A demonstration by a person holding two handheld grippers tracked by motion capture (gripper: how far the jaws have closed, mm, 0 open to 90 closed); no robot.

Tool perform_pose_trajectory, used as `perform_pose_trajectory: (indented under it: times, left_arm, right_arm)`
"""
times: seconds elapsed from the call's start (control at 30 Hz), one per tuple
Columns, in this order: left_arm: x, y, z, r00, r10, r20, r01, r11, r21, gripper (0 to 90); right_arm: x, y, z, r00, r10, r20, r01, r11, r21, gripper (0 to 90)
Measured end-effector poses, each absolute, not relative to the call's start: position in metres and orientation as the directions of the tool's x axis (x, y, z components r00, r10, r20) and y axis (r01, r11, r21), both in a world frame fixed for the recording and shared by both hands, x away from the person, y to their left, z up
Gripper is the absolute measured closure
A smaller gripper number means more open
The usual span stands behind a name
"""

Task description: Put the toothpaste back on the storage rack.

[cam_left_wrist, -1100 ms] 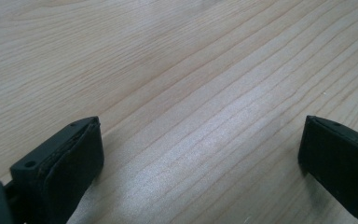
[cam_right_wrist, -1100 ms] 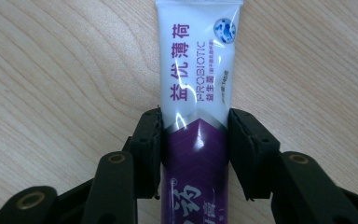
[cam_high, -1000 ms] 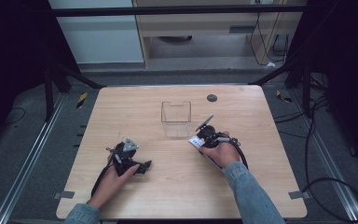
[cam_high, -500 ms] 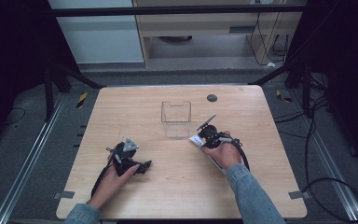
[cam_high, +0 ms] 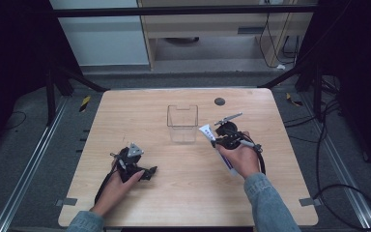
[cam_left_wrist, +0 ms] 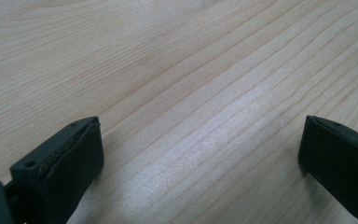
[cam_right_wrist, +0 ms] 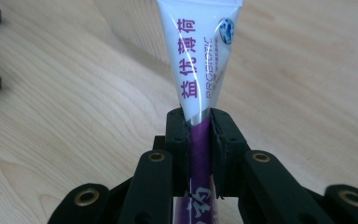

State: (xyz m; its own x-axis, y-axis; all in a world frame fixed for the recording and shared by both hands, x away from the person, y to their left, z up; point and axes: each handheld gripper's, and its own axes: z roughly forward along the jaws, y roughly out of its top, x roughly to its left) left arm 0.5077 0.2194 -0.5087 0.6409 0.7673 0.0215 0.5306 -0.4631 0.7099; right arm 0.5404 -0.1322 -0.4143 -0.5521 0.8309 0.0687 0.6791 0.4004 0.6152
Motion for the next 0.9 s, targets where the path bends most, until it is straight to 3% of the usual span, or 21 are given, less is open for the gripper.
perform_pose_trajectory:
  times: [0.27, 0.9]
  left_arm:
    - [0.508, 0.219, -0.509, 0.641, 0.767, 0.023, 0.530, -0.464, 0.709, 0.0]
    - [0.508, 0.219, -0.509, 0.641, 0.767, 0.023, 0.530, -0.464, 0.709, 0.0]
  right_arm:
    - [0.539, -0.138, -0.387, -0.550, 0.833, 0.059, 0.608, 0.350, 0.713, 78.7]
    - [0.544, -0.133, -0.350, -0.523, 0.851, 0.050, 0.523, 0.274, 0.807, 78.7]
